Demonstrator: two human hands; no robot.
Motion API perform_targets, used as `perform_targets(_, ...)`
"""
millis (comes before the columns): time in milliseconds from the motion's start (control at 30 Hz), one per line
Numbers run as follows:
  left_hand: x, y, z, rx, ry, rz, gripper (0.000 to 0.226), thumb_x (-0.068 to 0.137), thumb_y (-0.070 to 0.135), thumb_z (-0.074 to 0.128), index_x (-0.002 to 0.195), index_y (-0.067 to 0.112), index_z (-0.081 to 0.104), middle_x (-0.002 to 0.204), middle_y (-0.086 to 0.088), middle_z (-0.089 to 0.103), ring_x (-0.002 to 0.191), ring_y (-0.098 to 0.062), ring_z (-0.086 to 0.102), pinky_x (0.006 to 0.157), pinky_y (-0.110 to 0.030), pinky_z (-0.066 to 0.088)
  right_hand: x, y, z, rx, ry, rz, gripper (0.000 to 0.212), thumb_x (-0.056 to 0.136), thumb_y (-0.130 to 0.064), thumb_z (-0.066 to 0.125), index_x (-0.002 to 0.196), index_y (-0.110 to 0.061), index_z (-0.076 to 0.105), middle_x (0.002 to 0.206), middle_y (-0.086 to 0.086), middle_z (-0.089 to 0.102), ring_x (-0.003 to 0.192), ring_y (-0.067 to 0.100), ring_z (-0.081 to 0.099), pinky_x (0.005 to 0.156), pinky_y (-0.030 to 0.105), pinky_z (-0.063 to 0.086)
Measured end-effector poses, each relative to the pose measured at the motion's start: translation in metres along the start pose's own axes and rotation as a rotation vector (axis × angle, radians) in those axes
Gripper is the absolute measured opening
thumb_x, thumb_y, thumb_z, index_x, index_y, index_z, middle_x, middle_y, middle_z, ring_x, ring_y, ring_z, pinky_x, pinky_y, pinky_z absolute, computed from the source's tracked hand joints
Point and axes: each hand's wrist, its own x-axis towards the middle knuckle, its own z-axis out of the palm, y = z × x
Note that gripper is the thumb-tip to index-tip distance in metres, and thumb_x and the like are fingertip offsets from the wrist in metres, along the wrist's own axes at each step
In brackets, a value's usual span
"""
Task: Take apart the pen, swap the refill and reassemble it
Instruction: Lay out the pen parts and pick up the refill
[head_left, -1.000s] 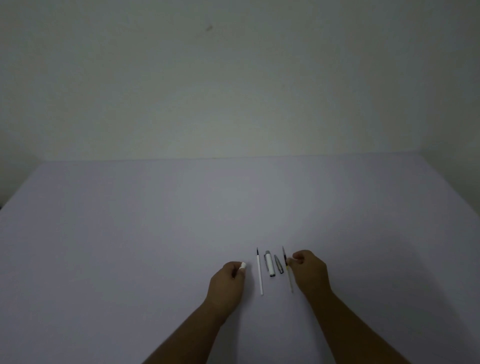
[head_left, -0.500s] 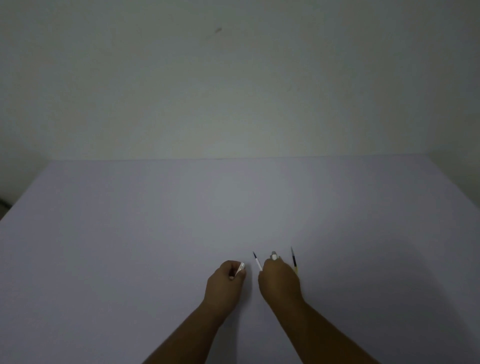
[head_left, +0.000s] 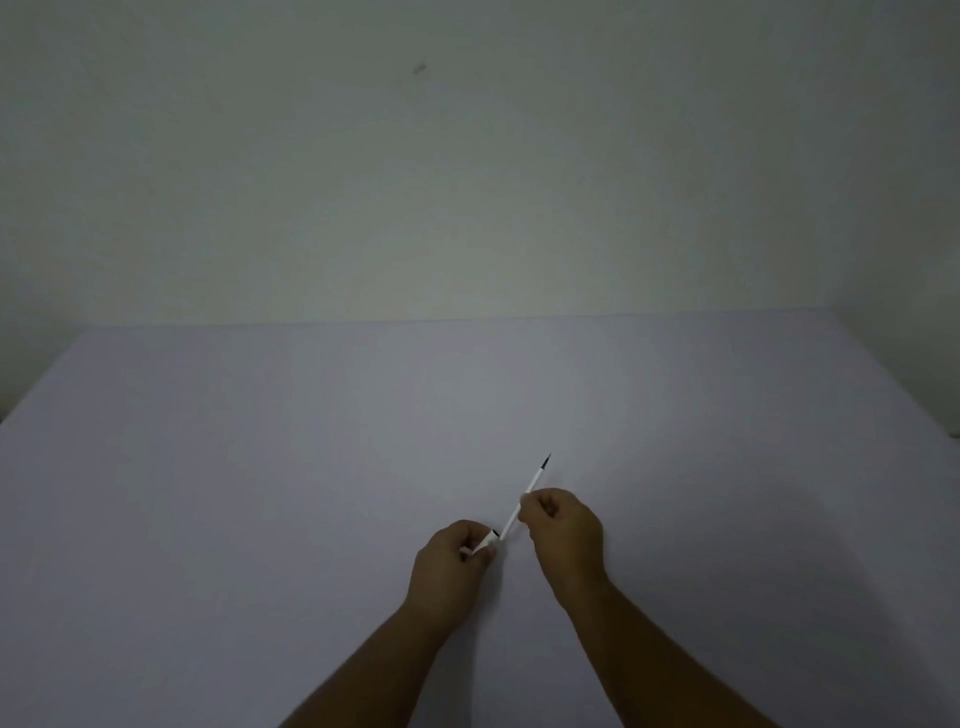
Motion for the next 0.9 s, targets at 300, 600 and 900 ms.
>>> perform_targets(300,-0.004,0.008,0.008,-0.039,-0.016,0.012,0.008,0.089,0.020,0.058,0.090,0.023,0.066,0.087,0.011,0.063,0.073,-0.003,0.054,0.058,-0.010,0.036,-0.006,0.007,-0.005,0.083,-0.096,0.035,0.013,0.083,-0.025,0.062,0.074,-0.017,0.067,0.078,0.006,0.071,0.073,0.019,0.062,0.079,0.042,0.053)
perform_targets(600,-0.005,0.011,0.010,0.014,-0.027,0.066,0.017,0.087,0.022,0.059,0.078,0.035,0.059,0.080,0.019,0.058,0.071,0.002,0.053,0.055,-0.006,0.034,0.004,-0.006,-0.025,0.332,-0.056,0.081,0.013,0.084,-0.018,0.062,0.077,-0.010,0.069,0.086,0.018,0.071,0.081,0.029,0.064,0.079,0.043,0.051)
perform_targets(900,-0.002,0.013,0.013,-0.085,-0.052,0.061,0.012,0.090,0.023,0.056,0.095,0.033,0.060,0.090,0.010,0.062,0.079,-0.008,0.057,0.063,-0.015,0.040,0.021,0.004,-0.034,0.086,-0.097,0.039,0.022,0.085,-0.031,0.063,0.086,-0.011,0.070,0.077,0.001,0.067,0.075,0.015,0.060,0.075,0.031,0.049)
